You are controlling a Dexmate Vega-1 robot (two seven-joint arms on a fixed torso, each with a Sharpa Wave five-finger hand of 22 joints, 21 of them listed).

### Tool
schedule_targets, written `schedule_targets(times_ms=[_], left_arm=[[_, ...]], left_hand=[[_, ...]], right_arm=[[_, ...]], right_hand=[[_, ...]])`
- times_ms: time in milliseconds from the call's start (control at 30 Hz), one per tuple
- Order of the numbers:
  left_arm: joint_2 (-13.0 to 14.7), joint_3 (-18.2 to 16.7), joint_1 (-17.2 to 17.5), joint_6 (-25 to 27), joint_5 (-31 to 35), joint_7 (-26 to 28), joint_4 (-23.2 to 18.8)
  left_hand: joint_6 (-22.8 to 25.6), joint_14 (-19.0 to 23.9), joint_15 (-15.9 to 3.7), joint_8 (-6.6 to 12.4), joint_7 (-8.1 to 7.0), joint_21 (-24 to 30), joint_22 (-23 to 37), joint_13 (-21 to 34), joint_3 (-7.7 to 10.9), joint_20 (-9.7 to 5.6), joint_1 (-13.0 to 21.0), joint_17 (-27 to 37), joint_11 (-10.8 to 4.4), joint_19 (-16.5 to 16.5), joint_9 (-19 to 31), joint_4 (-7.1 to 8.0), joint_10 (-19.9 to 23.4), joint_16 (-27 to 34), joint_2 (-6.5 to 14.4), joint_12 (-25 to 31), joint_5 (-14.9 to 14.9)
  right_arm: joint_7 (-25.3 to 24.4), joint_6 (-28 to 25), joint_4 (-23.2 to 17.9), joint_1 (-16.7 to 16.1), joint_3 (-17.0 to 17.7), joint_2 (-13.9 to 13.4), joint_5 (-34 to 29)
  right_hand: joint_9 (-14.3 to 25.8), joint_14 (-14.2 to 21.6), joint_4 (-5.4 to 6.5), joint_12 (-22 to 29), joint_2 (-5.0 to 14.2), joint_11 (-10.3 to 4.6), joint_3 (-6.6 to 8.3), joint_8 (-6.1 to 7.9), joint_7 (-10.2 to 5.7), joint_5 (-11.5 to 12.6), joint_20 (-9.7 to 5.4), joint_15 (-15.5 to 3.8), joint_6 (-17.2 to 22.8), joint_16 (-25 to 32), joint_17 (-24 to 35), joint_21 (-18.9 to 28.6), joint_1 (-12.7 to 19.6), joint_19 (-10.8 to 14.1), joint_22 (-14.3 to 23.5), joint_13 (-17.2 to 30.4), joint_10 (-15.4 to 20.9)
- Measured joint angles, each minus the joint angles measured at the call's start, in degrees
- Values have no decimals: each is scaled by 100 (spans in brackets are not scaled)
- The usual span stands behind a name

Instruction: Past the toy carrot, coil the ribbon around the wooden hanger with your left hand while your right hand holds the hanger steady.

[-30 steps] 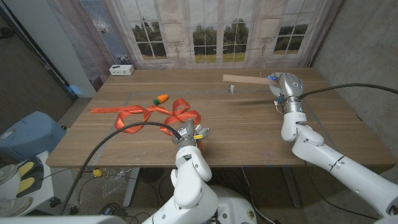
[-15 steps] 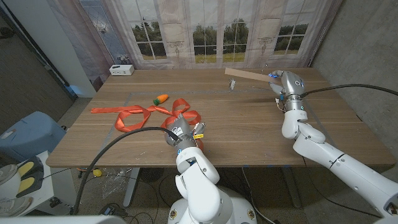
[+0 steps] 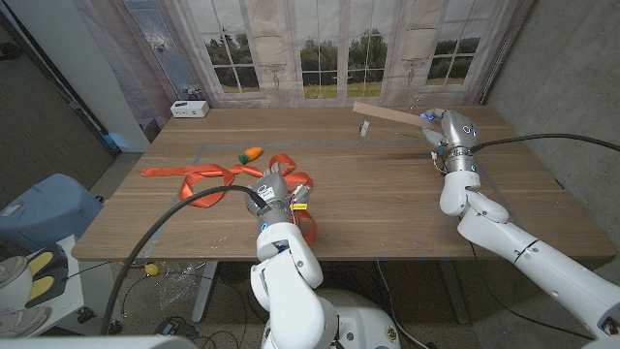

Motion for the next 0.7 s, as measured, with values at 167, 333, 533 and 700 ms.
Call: schedule_targets(times_ms=[167, 333, 533, 700], left_arm=[[-39, -235, 90, -589, 474, -706, -210], [-236, -415, 173, -982, 836, -1217, -341], [-485, -476, 254, -1100, 1086, -1424, -344], [-632, -503, 302, -1147, 1224, -1520, -343]], left_hand=[[-58, -30, 29, 0, -4, -44, 0, -16, -35, 2, 28, 0, 0, -21, -10, -12, 0, 0, -32, -33, 0], [-165, 85, 48, 0, 110, -45, 10, -16, -206, -9, -219, -11, 99, 130, -10, 158, -21, 56, -156, -27, -1], [-101, 229, 78, 22, 228, -45, 16, -16, -342, 2, -512, 16, 184, 331, 7, 295, 65, 129, -140, 17, -1], [-101, 229, 78, 22, 228, -45, 15, -15, -342, 2, -515, 16, 184, 330, 7, 295, 65, 129, -136, 17, -1]], right_arm=[[-58, 29, 25, -21, 33, 31, 54], [-108, 50, 56, -33, 52, 58, 100], [-142, 76, 80, -35, 54, 77, 125], [-161, 82, 90, -36, 55, 83, 135]], right_hand=[[0, 29, -5, -1, 0, -1, -5, -2, -40, 0, 0, -32, 40, 0, 0, 4, 0, 0, 0, -1, 0], [0, 29, 7, -19, -1, 11, -41, -7, -40, 0, 0, -32, 40, -11, 0, 4, 1, 0, 0, -3, 34], [0, 29, 0, -22, -24, 11, -48, -14, -39, -1, 0, -32, 41, -22, 26, 4, 25, 0, 0, -4, 33], [0, 28, -6, -47, 12, 11, -55, -19, -39, -4, 0, -32, 42, -22, 26, 4, 62, 0, 0, -5, 32]])
